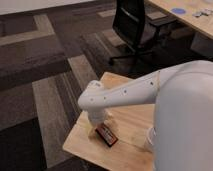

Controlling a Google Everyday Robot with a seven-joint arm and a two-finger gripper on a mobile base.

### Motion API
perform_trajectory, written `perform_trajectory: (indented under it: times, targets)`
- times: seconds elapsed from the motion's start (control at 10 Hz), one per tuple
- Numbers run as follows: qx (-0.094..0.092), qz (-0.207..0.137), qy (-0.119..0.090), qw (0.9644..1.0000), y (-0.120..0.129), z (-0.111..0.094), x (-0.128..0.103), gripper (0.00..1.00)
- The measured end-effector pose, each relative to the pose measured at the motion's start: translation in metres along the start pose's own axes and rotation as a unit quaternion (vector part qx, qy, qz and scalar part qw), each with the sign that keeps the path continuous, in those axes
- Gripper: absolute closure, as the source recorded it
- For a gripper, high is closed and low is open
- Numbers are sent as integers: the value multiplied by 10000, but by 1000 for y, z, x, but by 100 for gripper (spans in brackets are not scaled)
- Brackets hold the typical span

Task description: Place the eraser in the ceramic cup

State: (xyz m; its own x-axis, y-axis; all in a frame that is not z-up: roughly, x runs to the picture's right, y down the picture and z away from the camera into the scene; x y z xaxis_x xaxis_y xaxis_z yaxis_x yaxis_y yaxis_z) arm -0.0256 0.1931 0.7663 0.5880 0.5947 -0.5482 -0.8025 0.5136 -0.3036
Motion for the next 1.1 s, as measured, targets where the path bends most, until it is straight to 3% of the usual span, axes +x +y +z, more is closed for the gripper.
perform_trajectory:
  times: [0.2, 0.3, 0.5, 0.6, 0.8, 0.9, 1.1]
  targets:
    - [28, -42, 28, 10000, 2, 10, -2, 21]
    - [64, -65, 23, 10000, 3, 13, -5, 29]
    - [202, -147, -66, 9997, 3, 6, -12, 61]
    - [240, -149, -74, 9996, 2, 3, -12, 69]
    - [341, -126, -115, 9993, -3, -10, -12, 94]
    - [354, -92, -124, 9993, -3, -17, -11, 100]
    - [332, -12, -270, 9991, -13, -45, -15, 100]
